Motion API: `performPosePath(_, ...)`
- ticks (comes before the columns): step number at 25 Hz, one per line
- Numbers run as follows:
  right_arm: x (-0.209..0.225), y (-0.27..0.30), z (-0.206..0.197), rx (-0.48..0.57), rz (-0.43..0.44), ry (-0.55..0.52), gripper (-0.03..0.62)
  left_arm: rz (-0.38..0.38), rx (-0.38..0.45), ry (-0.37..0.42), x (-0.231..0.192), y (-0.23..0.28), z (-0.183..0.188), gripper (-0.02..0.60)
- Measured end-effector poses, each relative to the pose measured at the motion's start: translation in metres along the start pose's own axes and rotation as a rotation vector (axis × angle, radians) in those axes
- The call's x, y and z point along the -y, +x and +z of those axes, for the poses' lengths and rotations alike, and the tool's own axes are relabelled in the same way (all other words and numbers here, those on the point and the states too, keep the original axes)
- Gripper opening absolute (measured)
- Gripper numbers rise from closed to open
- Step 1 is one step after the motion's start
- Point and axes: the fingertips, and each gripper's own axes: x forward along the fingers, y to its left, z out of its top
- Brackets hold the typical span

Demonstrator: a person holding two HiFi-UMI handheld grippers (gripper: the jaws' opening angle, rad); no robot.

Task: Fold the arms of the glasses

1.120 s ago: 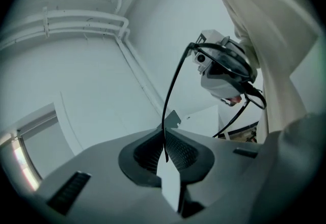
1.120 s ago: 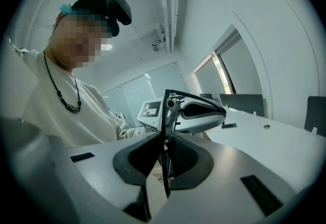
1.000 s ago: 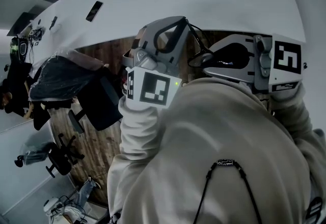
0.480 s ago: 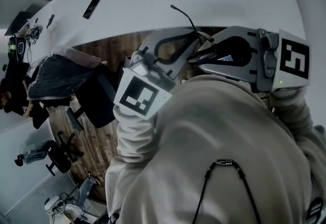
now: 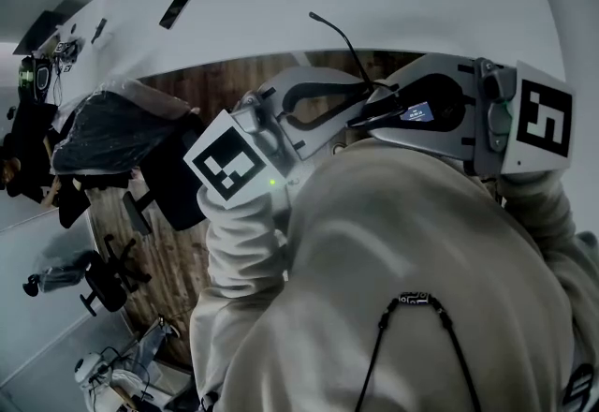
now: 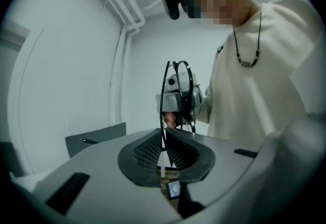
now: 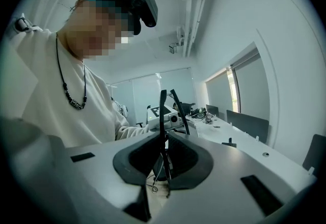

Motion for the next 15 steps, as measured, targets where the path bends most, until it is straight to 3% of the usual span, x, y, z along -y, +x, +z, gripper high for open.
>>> performPosePath(4,-0.009,0.005,0.001,-0.012,0.040,-0.048,0.060,-0.166,0.036,-0.098,0.015,-0.004,-0.003,0.028)
performPosePath(7,-0.010,0.006,0.000,-0.015,0.039,-0.051,0.060,-0.215,0.074,-0.149,0.019,-0.006,-0.003,0.029)
performPosePath(11,-0.011,0.005,-0.001,-0.023,0.034,-0.048,0.060,-0.217,0.102,-0.176,0.019,-0.005,-0.002,0.029)
performPosePath(15,0.001,-0.001,-0.006,-0.015,0.014,-0.004,0.060,-0.126,0.097,-0.177,0.002,0.001,-0.006,0.038)
